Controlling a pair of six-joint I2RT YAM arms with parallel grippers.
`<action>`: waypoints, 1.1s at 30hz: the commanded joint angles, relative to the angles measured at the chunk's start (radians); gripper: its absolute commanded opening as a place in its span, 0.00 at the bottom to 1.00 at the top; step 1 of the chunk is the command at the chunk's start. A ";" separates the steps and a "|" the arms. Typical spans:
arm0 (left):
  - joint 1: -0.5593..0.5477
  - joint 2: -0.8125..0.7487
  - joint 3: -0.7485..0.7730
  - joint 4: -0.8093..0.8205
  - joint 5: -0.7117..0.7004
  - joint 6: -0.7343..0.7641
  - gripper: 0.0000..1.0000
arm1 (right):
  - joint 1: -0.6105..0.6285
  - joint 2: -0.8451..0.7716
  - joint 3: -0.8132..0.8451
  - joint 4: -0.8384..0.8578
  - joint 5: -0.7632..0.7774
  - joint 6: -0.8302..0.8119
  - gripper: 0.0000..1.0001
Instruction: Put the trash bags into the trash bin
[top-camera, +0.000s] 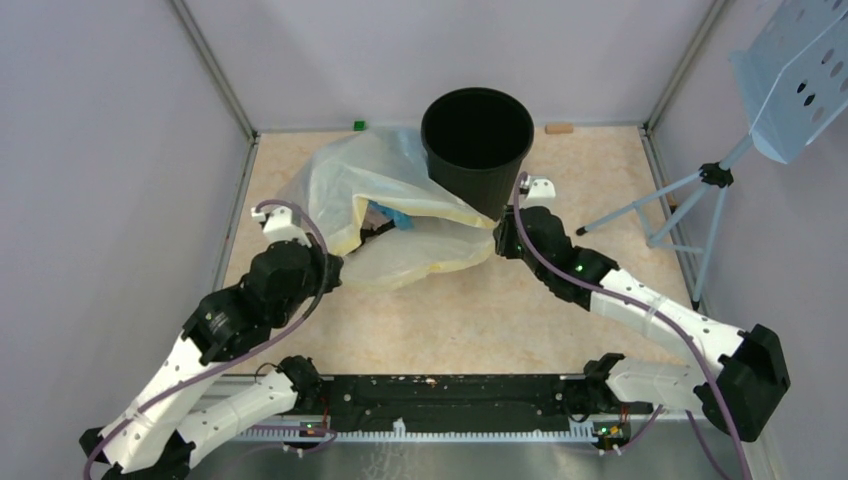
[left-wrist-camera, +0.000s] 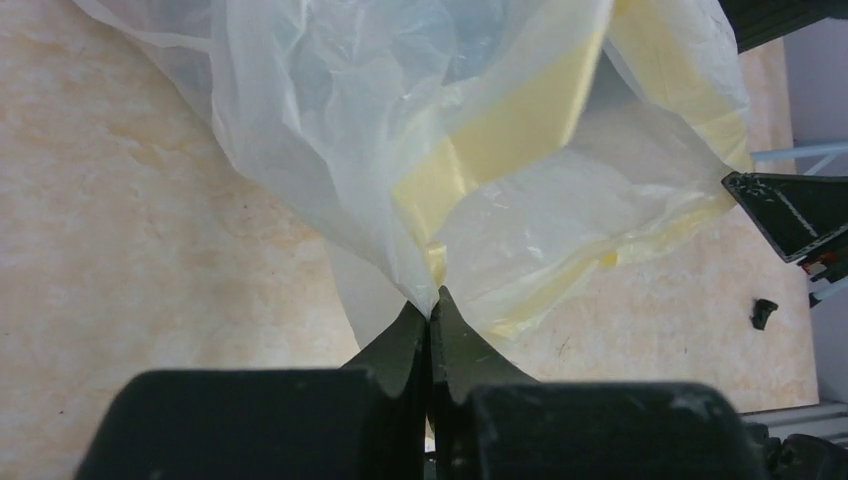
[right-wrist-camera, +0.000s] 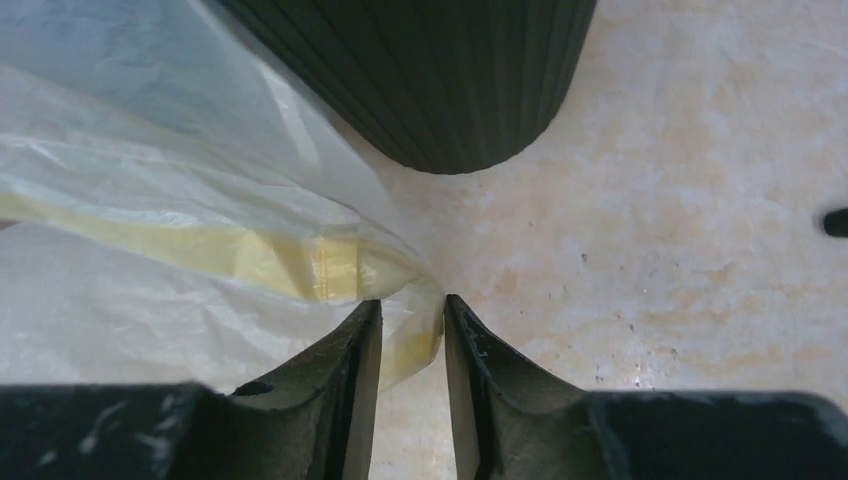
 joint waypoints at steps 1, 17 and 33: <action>-0.003 0.053 -0.024 0.087 0.077 0.037 0.02 | 0.003 -0.053 0.031 0.049 -0.121 -0.044 0.33; -0.001 0.057 -0.079 0.188 0.173 0.059 0.02 | 0.297 -0.030 -0.003 0.217 0.038 0.048 0.56; -0.001 0.063 -0.058 0.236 0.191 0.101 0.02 | 0.326 0.354 0.034 0.591 0.034 0.172 0.50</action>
